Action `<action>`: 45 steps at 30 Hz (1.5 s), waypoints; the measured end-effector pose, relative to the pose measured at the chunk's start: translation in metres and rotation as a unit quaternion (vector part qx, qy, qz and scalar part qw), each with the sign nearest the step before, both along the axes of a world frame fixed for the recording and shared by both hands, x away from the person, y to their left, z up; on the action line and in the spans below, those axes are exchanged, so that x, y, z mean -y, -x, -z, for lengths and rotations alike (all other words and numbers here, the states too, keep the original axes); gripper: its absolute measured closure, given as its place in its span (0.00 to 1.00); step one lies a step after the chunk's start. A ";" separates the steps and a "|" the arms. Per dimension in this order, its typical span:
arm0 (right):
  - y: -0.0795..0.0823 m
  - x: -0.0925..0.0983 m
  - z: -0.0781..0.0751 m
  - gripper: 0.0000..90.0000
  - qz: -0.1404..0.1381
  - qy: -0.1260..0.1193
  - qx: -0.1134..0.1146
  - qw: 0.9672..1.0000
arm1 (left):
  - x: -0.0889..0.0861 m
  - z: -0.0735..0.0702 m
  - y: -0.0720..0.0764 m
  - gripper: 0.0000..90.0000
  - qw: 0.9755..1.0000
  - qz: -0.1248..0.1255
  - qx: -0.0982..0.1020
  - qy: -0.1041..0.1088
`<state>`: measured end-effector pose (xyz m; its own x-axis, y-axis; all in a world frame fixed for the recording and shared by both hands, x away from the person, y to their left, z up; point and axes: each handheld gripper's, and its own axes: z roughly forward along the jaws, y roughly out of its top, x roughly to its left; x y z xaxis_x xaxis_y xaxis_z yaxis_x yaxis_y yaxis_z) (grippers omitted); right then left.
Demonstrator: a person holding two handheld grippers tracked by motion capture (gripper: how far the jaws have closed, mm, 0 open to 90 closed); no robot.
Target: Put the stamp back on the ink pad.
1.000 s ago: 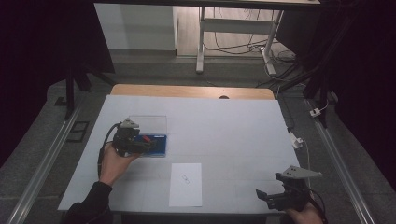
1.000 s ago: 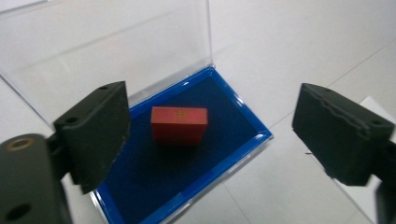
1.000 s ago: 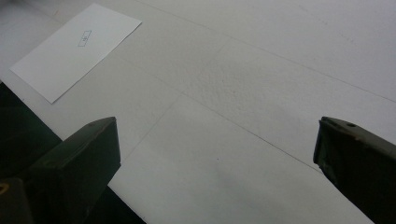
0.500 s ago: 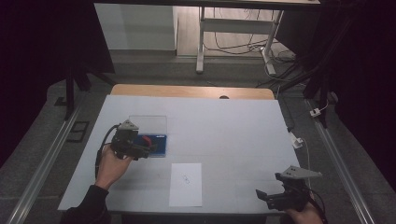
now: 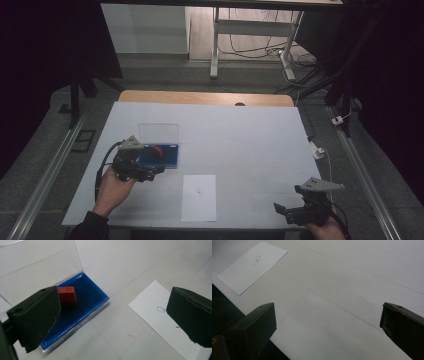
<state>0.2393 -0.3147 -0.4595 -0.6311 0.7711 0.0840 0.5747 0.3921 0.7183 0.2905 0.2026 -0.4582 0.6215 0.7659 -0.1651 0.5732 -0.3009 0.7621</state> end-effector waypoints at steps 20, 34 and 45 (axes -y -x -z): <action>0.000 0.002 0.000 0.01 0.004 -0.007 0.000 1.000 | -0.014 -0.001 0.049 0.00 1.000 0.002 -0.004 0.015; 0.000 0.001 0.000 0.01 0.005 -0.006 0.000 1.000 | -0.036 0.006 0.079 0.00 1.000 -0.015 -0.020 0.019; 0.000 0.001 0.000 0.01 0.006 -0.007 0.000 1.000 | -0.047 0.016 0.094 0.00 0.999 -0.033 -0.037 0.010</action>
<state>0.2396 -0.3160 -0.4594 -0.6213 0.7778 0.0946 0.5800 0.3754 0.7230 0.1970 0.2496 -0.4738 0.5552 0.8008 -0.2246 0.6462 -0.2454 0.7226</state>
